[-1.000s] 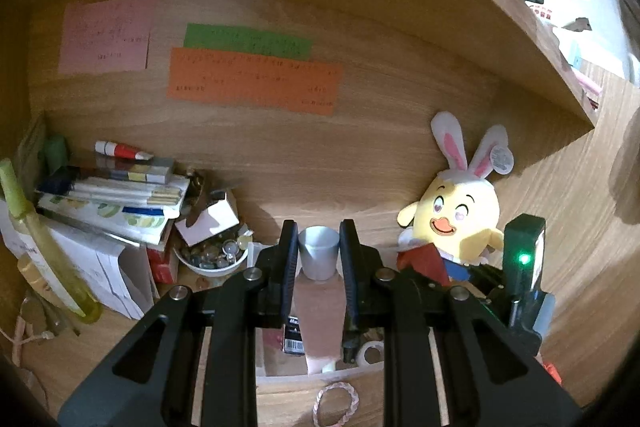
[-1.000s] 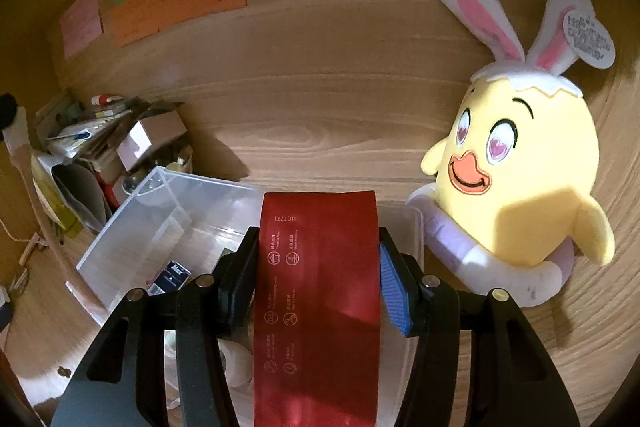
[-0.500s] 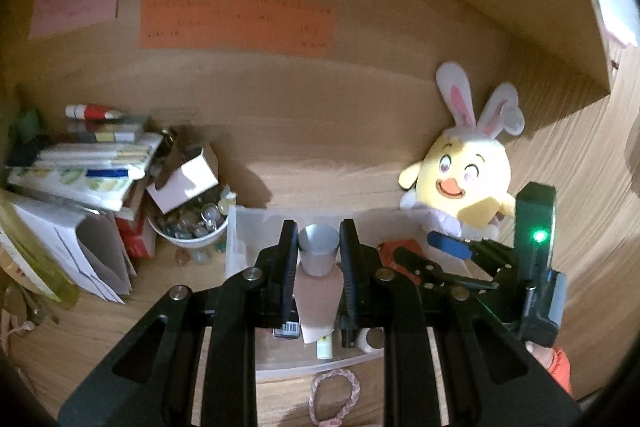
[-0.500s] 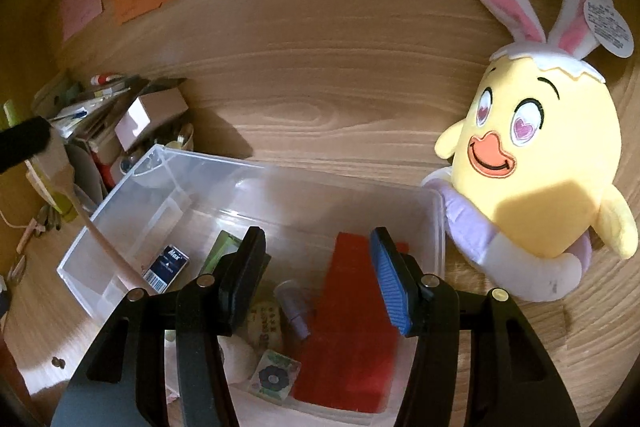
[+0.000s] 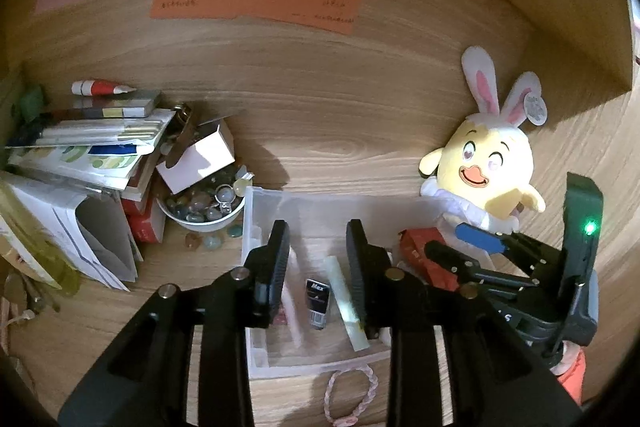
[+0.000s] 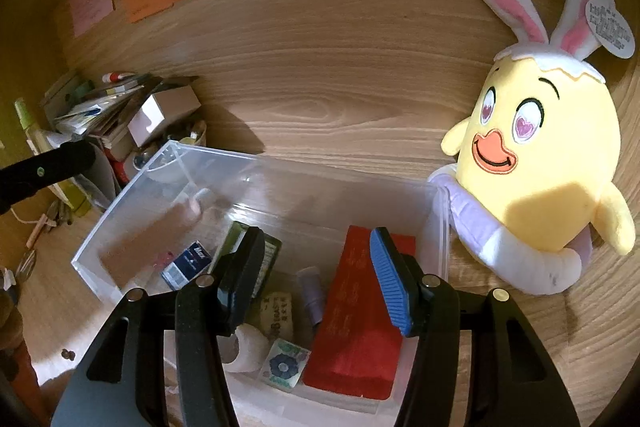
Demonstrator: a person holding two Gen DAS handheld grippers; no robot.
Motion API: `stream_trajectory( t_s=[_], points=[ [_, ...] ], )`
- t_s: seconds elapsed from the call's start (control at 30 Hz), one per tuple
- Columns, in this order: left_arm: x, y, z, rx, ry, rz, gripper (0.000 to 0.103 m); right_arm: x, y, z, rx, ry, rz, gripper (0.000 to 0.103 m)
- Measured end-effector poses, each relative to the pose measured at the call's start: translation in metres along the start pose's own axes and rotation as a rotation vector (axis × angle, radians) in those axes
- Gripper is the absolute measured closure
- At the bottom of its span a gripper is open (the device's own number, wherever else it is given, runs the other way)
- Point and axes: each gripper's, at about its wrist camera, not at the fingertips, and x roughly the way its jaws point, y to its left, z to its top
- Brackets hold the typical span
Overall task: Organize objects
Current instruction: 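Open both grippers to drop the red pouch and pink tube into the bin, then withdraw both grippers from the bin toward the lip balm and bracelet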
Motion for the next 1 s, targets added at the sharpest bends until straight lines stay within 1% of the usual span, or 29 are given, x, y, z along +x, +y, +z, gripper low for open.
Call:
stream_trajectory(
  t_s=[0.07, 0.17, 0.23, 0.3, 0.37, 0.43, 0.5, 0.57, 0.6, 0.67, 0.77, 1.0],
  points=[
    [-0.004, -0.002, -0.001, 0.012, -0.009, 0.009, 0.066, -0.005, 0.002, 0.0, -0.004, -0.007, 0.005, 0.051],
    [-0.01, -0.005, -0.003, 0.033, -0.026, 0.024, 0.06, -0.013, 0.006, 0.0, -0.015, -0.019, 0.009, 0.05],
    [-0.015, -0.007, -0.004, 0.048, -0.033, 0.029, 0.057, -0.019, 0.009, 0.0, -0.024, -0.03, 0.008, 0.043],
    [-0.02, -0.009, -0.006, 0.063, -0.041, 0.036, 0.051, -0.025, 0.012, -0.001, -0.028, -0.046, 0.009, 0.038],
    [-0.026, -0.01, -0.008, 0.075, -0.054, 0.047, 0.042, -0.032, 0.015, -0.002, -0.035, -0.058, 0.013, 0.035],
    [-0.031, -0.012, -0.011, 0.088, -0.065, 0.057, 0.037, -0.037, 0.019, -0.003, -0.044, -0.067, 0.012, 0.028],
    [-0.037, -0.013, -0.014, 0.097, -0.073, 0.062, 0.031, -0.043, 0.022, -0.005, -0.052, -0.078, 0.001, 0.026],
    [-0.041, -0.014, -0.016, 0.097, -0.081, 0.07, 0.018, -0.048, 0.025, -0.007, -0.06, -0.084, -0.006, 0.023],
    [-0.044, -0.015, -0.018, 0.095, -0.087, 0.075, 0.015, -0.05, 0.026, -0.008, -0.06, -0.085, -0.005, 0.02],
    [-0.05, -0.014, -0.021, 0.094, -0.097, 0.084, 0.009, -0.053, 0.028, -0.011, -0.057, -0.084, -0.002, 0.02],
    [-0.053, -0.012, -0.027, 0.091, -0.088, 0.097, 0.006, -0.057, 0.03, -0.016, -0.054, -0.079, 0.0, 0.02],
    [-0.058, 0.001, -0.046, 0.09, -0.035, 0.129, 0.006, -0.068, 0.038, -0.031, -0.062, -0.069, 0.001, 0.019]
  ],
)
